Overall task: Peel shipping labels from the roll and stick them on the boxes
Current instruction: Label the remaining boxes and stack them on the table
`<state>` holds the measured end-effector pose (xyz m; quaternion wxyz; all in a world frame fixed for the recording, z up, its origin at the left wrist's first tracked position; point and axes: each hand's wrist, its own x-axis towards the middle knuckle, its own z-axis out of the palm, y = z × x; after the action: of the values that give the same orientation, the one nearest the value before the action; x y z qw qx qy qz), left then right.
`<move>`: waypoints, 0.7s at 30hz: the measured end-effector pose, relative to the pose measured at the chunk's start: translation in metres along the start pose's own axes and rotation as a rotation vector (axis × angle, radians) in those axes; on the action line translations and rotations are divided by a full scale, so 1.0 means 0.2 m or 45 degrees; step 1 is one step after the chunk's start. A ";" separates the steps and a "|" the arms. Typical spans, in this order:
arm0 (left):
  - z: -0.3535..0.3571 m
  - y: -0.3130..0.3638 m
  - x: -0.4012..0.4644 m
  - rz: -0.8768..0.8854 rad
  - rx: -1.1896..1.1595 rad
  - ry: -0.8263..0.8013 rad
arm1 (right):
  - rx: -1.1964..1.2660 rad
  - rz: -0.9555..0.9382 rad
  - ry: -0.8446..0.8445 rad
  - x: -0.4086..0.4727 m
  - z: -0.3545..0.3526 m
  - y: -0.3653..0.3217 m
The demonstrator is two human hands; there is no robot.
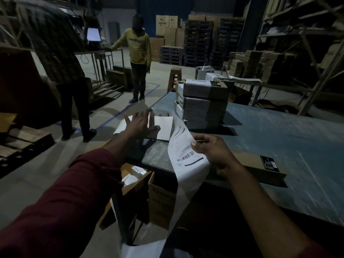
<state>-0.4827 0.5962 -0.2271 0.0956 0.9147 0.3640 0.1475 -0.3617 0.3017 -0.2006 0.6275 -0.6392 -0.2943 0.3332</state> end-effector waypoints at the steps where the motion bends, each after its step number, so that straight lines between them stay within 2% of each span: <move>1: -0.01 -0.01 0.01 0.016 -0.061 0.035 | -0.009 -0.002 -0.016 -0.01 0.00 -0.02; 3: -0.07 -0.02 0.05 0.047 -0.106 -0.023 | -0.041 0.001 -0.042 -0.02 -0.01 -0.05; 7: -0.23 -0.02 0.14 0.001 0.087 -0.228 | 0.098 0.113 -0.119 -0.01 -0.05 -0.11; 10: -0.34 0.01 0.20 0.061 -0.196 -0.354 | 0.184 0.149 -0.126 0.01 -0.06 -0.13; 13: -0.44 0.00 0.25 -0.013 -0.286 -0.580 | 0.220 0.166 -0.146 0.02 -0.06 -0.13; 15: -0.46 0.04 0.27 -0.044 -0.265 -0.734 | 0.215 0.177 -0.163 0.02 -0.06 -0.14; 18: -0.47 0.11 0.25 0.027 -0.086 -0.869 | 0.193 0.192 -0.193 0.02 -0.06 -0.13; 21: -0.51 0.13 0.26 -0.095 -0.426 -1.045 | 0.181 0.219 -0.239 0.00 -0.05 -0.13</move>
<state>-0.4643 0.6203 -0.1136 0.3843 0.8556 0.2997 -0.1744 -0.3521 0.2966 -0.1740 0.6100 -0.5821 -0.2717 0.4640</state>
